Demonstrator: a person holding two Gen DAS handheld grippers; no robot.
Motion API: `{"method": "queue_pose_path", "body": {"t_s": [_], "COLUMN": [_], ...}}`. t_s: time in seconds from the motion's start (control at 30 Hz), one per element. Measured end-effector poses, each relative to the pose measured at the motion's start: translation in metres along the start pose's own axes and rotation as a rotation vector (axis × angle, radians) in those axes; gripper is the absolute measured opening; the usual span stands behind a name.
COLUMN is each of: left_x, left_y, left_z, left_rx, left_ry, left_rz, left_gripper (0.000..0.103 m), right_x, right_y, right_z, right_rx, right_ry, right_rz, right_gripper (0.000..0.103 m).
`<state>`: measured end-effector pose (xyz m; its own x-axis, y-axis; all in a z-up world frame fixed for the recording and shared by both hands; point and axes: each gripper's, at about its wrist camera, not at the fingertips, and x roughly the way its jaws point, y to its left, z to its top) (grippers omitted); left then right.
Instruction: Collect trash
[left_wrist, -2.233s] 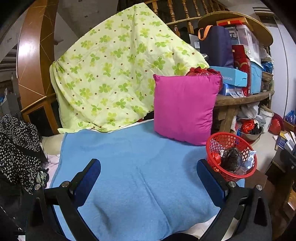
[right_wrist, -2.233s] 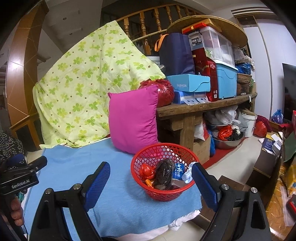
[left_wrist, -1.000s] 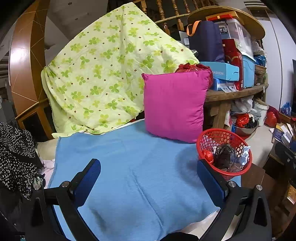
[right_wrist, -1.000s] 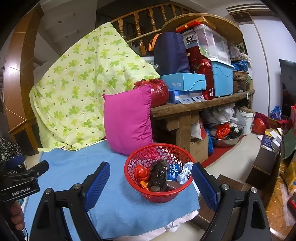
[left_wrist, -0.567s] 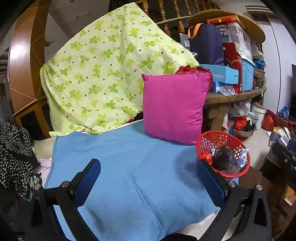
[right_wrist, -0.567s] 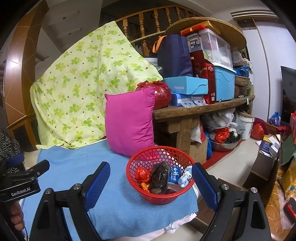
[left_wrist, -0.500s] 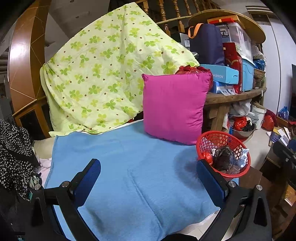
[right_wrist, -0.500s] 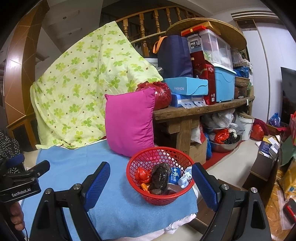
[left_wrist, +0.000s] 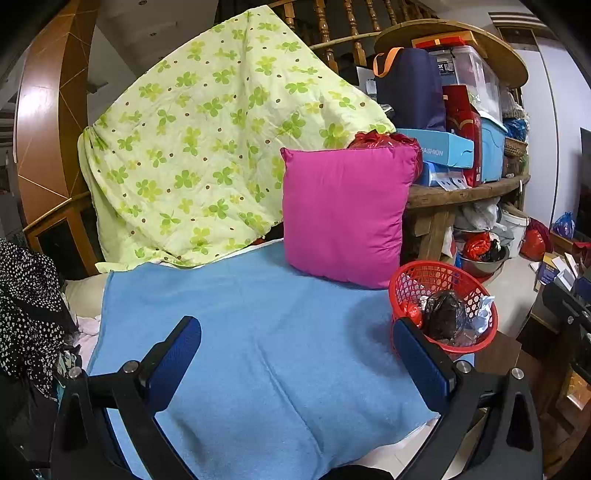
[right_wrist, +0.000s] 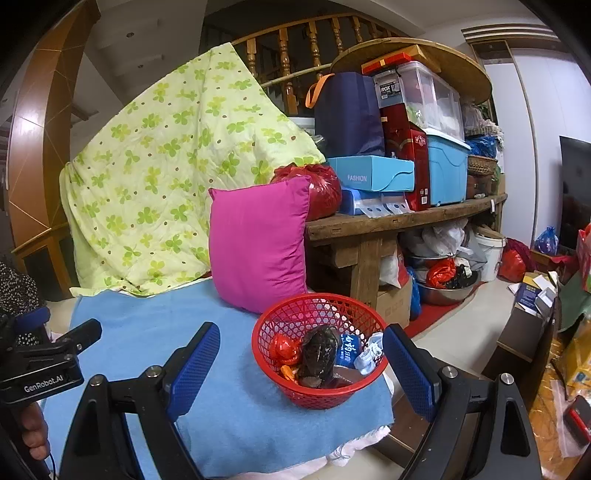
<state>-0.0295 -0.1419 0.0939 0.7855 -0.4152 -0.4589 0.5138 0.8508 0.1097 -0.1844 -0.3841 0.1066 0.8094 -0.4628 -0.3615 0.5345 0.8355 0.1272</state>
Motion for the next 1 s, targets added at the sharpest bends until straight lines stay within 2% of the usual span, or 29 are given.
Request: {"method": "queue_pose_path", "body": {"t_s": [1.0], "left_x": [-0.0066], "left_y": [0.0007], "left_z": [0.0007], "left_rx": [-0.005], "left_ry": [-0.005], "left_rz": [-0.024], "left_gripper": [0.103], "right_x": [-0.002], "right_y": [0.0009], "right_z": [0.0006], "right_rx": [-0.003], "right_ry": [-0.006], "right_rz": [-0.005], "right_gripper": [0.092]}}
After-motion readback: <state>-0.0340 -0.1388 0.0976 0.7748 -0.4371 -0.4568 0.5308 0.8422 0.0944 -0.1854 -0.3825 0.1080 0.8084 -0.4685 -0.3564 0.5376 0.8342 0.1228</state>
